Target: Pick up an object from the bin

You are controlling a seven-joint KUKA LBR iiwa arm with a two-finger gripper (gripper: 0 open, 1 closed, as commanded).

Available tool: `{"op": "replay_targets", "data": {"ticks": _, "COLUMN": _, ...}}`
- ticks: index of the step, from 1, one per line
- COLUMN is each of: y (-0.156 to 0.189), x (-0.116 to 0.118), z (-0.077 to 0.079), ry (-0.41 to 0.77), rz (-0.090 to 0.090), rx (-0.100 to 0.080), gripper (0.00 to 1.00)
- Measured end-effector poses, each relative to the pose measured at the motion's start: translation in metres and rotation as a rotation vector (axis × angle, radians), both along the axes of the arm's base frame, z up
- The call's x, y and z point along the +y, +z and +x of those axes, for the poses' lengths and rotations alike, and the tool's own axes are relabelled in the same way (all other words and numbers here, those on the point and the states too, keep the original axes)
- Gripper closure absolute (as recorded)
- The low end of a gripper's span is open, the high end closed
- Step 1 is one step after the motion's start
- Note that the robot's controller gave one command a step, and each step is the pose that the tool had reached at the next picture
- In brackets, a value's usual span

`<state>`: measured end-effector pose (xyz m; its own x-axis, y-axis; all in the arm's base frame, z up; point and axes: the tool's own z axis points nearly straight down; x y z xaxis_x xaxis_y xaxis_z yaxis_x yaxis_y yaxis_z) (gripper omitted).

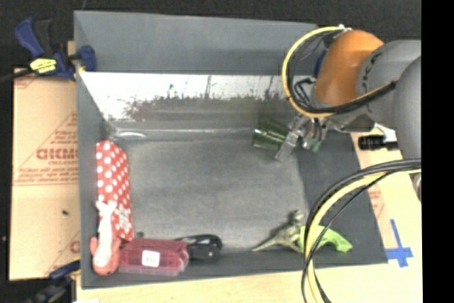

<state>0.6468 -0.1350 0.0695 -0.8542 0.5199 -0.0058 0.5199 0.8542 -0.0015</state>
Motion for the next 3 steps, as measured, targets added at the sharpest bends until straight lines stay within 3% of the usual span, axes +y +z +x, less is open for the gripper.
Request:
{"op": "replay_targets", "data": {"ticks": 1, "y": 0.0, "x": 0.0, "z": 0.0, "ry": 0.001, "rz": 0.0, "rx": 0.0, "gripper": 1.0}}
{"op": "replay_targets", "data": {"ticks": 3, "y": 0.038, "x": -0.001, "z": 0.002, "ry": 0.001, "rz": -0.001, "rx": -0.009, "gripper": 1.0}}
